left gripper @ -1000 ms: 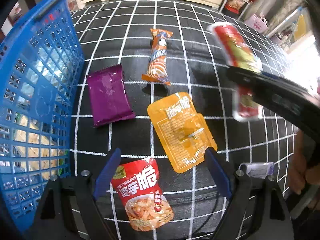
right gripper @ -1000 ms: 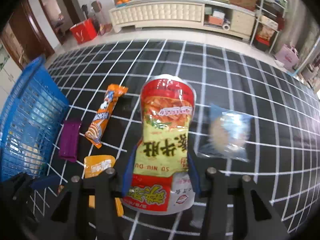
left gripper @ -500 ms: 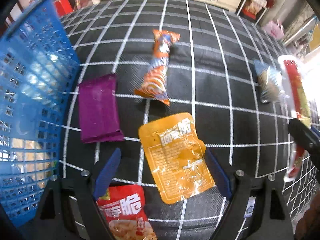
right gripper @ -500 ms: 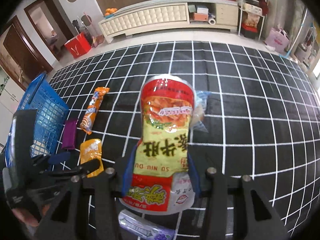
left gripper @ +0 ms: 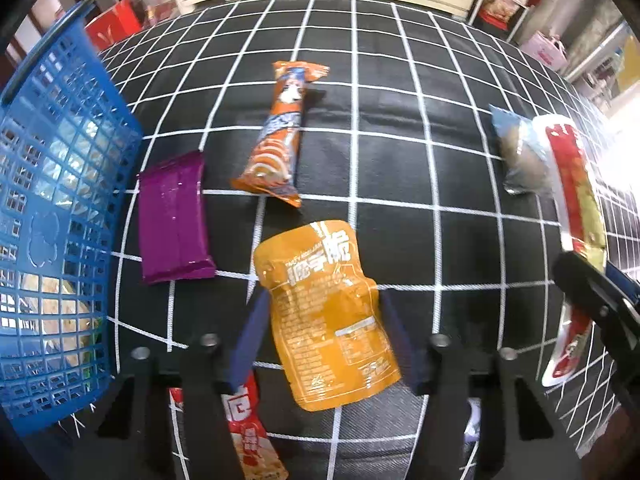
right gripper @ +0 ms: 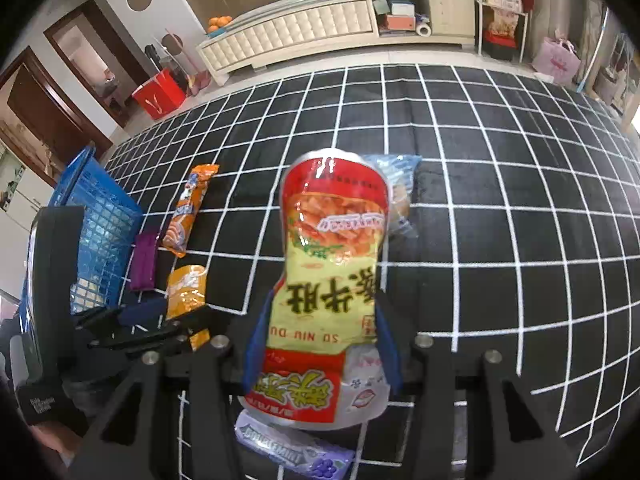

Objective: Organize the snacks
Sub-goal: 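Grasp the orange pouch with the left gripper while the right lifts the red-and-yellow bag, then carry both bags over the basket and open the right gripper to drop the red-and-yellow bag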

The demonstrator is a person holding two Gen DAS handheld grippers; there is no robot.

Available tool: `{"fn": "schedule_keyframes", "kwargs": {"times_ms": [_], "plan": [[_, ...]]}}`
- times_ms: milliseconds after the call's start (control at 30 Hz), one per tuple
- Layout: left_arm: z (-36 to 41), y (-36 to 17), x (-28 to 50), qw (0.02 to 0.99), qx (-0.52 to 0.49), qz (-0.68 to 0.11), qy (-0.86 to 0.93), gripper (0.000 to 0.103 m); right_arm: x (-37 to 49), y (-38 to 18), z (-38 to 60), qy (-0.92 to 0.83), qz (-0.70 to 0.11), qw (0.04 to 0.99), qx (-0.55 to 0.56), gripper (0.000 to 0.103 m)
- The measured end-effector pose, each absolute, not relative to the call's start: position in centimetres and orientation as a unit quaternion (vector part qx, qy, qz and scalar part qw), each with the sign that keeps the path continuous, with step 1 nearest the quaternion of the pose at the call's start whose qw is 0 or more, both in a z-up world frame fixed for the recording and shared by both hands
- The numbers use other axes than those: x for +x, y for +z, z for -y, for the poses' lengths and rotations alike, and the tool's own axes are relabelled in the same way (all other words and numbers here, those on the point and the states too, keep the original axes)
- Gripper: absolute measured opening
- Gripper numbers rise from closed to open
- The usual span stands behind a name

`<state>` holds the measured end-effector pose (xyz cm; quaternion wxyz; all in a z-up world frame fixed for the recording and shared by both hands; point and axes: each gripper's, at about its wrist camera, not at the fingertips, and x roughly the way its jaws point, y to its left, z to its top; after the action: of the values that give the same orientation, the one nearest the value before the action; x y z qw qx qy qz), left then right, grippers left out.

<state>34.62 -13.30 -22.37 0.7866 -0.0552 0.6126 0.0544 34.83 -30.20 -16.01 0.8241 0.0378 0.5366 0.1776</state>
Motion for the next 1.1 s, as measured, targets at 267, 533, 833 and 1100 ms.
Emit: {"fn": "schedule_keyframes", "kwargs": {"times_ms": [267, 533, 833, 1100], "plan": [[13.7, -21.6, 32.8, 0.788, -0.058, -0.613, 0.019, 0.028, 34.3, -15.8, 29.6, 0.185, -0.542, 0.819, 0.046, 0.052], [13.3, -18.4, 30.0, 0.810, -0.075, -0.582, -0.018, 0.027, 33.1, -13.8, 28.4, 0.180, -0.535, 0.825, 0.034, 0.052], [10.6, -10.2, 26.9, 0.851, -0.080, -0.518, -0.032, 0.028, 30.2, -8.4, 24.1, 0.190, -0.501, 0.844, -0.017, 0.052], [3.5, -6.0, 25.0, 0.870, -0.089, -0.484, -0.025, 0.028, 28.2, -5.0, 18.2, 0.223, -0.471, 0.852, -0.047, 0.052]]}}
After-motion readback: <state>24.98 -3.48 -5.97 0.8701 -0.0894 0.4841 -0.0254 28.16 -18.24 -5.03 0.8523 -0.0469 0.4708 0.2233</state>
